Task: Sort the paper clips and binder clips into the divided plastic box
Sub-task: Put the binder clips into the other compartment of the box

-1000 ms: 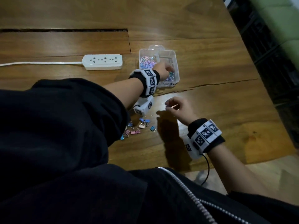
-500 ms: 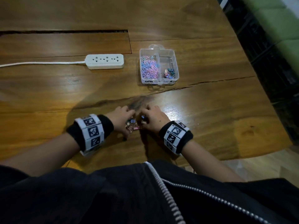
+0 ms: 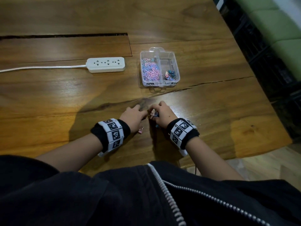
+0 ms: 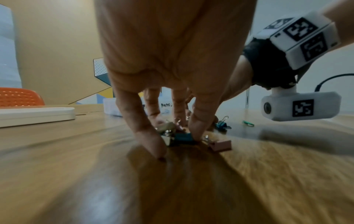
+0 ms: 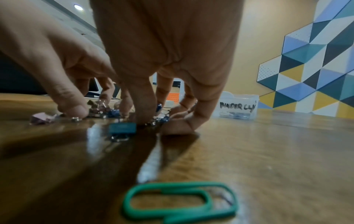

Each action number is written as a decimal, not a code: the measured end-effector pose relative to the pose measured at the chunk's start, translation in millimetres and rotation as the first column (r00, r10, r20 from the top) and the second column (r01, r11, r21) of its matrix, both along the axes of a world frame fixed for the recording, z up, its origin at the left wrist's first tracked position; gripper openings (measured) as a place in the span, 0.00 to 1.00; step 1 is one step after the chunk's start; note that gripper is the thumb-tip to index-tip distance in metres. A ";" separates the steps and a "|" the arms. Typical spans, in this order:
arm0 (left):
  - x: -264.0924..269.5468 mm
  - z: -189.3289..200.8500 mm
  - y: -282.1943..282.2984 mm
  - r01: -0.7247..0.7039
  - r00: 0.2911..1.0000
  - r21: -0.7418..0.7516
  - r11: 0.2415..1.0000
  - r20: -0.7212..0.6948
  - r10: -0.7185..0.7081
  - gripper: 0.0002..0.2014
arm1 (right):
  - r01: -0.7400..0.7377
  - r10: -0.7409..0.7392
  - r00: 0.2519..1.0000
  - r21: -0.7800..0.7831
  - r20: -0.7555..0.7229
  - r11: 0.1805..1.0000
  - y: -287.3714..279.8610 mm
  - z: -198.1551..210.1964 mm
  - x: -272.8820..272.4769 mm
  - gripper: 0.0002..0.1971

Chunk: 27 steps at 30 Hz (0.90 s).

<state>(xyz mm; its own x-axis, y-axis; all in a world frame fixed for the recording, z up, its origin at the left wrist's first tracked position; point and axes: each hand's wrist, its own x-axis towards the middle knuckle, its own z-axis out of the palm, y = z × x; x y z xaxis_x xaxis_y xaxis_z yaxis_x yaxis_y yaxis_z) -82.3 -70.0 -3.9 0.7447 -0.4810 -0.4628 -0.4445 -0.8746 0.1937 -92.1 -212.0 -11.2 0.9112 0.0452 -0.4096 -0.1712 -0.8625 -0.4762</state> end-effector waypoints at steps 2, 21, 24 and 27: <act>4.1 0.2 -8.1 -0.025 1.000 -0.016 1.000 0.017 0.026 0.17 | 0.005 -0.005 1.000 -0.021 0.008 1.000 -1.1 -1.4 0.0 0.13; 24.4 0.8 -13.6 0.051 0.999 -0.206 0.977 0.020 -0.048 0.08 | 0.260 -0.260 0.966 0.050 -0.003 0.964 -56.0 20.1 15.3 0.11; 28.3 1.8 -12.8 -0.028 0.999 -0.251 0.968 -0.032 0.021 0.06 | 0.325 -0.350 0.924 0.169 0.154 0.931 -62.9 41.1 42.9 0.11; 33.8 9.1 -12.9 -0.231 0.968 -0.345 0.910 -0.180 0.177 0.04 | 0.325 -0.380 0.886 0.230 0.266 0.917 -66.9 55.9 77.0 0.11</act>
<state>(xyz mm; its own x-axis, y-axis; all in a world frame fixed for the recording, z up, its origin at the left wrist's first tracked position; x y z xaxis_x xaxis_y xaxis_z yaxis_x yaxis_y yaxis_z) -48.5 -82.9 5.2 0.7838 -0.4795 -0.3947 -0.2083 -0.8017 0.5603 -15.1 -278.8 44.7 0.9575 -0.2573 -0.1306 -0.2741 -0.6704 -0.6895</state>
